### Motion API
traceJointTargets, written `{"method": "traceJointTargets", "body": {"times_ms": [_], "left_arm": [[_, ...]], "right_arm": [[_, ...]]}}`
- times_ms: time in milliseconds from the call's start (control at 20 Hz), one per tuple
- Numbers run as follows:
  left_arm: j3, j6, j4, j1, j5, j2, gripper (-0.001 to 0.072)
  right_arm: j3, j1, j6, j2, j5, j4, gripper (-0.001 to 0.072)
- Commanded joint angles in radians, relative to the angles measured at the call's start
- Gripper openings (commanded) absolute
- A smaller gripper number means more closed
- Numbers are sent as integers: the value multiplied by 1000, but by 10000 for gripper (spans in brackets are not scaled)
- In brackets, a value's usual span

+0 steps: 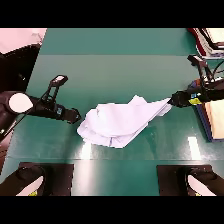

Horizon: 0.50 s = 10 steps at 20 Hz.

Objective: Fold the shirts.

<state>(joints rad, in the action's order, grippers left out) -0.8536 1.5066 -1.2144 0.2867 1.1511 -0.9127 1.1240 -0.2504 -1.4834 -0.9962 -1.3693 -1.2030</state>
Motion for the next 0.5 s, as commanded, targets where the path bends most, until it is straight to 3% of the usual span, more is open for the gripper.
{"method": "traceJointTargets", "body": {"times_ms": [0,350,400,450], "left_arm": [[47,-90,63,-82,-2,-80,548],[107,-166,192,-82,-52,-310,536],[107,-183,212,-82,-57,-323,429],[107,-188,212,-82,-64,-329,405]], "right_arm": [[-2,2,-1,1,27,7,21],[-2,3,-1,1,36,6,21],[-2,3,-1,1,36,6,21],[-2,3,-1,1,36,6,21]]}}
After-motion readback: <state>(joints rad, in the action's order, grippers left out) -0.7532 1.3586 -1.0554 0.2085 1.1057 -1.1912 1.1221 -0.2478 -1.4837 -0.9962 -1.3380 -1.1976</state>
